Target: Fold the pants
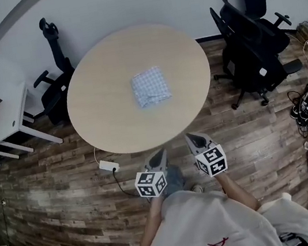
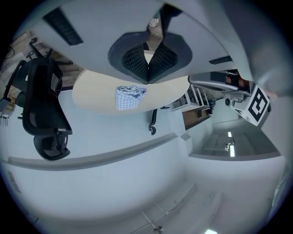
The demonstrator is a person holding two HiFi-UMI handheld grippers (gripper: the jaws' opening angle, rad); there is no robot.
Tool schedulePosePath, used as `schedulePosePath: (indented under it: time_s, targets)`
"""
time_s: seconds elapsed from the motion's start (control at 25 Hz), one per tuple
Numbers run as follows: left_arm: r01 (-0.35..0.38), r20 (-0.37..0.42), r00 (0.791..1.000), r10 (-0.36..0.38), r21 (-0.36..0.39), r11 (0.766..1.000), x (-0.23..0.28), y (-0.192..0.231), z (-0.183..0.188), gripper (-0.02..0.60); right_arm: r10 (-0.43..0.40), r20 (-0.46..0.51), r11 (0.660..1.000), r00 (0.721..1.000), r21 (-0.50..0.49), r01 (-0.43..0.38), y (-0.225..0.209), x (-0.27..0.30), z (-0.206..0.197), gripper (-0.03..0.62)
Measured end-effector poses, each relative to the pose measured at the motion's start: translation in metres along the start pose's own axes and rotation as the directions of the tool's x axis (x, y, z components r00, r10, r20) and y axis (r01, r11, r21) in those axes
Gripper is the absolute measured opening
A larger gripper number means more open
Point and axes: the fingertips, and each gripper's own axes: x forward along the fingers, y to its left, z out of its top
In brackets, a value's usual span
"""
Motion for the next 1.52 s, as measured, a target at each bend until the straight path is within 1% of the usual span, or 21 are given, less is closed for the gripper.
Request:
schedulePosePath:
  time_s: [0.12, 0.28, 0.4, 0.6, 0.8, 1.08, 1.52]
  targets:
    - [0.006, -0.006, 1.000, -0.006, 0.002, 1.000, -0.010, -0.018, -0.014, 0.034, 0.004, 0.013, 1.000, 1.000, -0.005, -0.004, 0.009, -0.021, -0.006, 0.029]
    - [0.014, -0.003, 1.000, -0.014, 0.018, 1.000, -0.022, -0.036, -0.021, 0.034, 0.011, 0.016, 1.000, 1.000, -0.013, -0.011, 0.022, -0.045, -0.013, 0.029]
    - [0.016, 0.001, 1.000, -0.016, 0.039, 0.999, -0.030, -0.043, -0.021, 0.034, 0.018, 0.020, 1.000, 1.000, -0.026, -0.018, 0.032, -0.056, -0.014, 0.029]
    - [0.004, 0.016, 1.000, -0.005, 0.036, 0.999, -0.048, -0.054, -0.029, 0.034, 0.034, 0.025, 0.998, 0.999, -0.055, -0.032, 0.049, -0.073, -0.021, 0.029]
    - [0.012, 0.017, 1.000, -0.012, 0.038, 0.999, -0.059, -0.067, -0.036, 0.034, 0.027, 0.024, 0.998, 0.999, -0.061, -0.025, 0.055, -0.083, -0.022, 0.029]
    - [0.016, 0.029, 0.999, -0.017, 0.040, 0.999, -0.069, -0.064, -0.037, 0.034, 0.028, 0.025, 0.996, 0.999, -0.083, -0.026, 0.066, -0.081, -0.018, 0.029]
    - [0.033, 0.034, 0.999, -0.035, 0.041, 0.999, -0.078, -0.062, -0.038, 0.034, 0.018, -0.003, 0.996, 1.000, -0.088, -0.018, 0.080, -0.084, -0.029, 0.029]
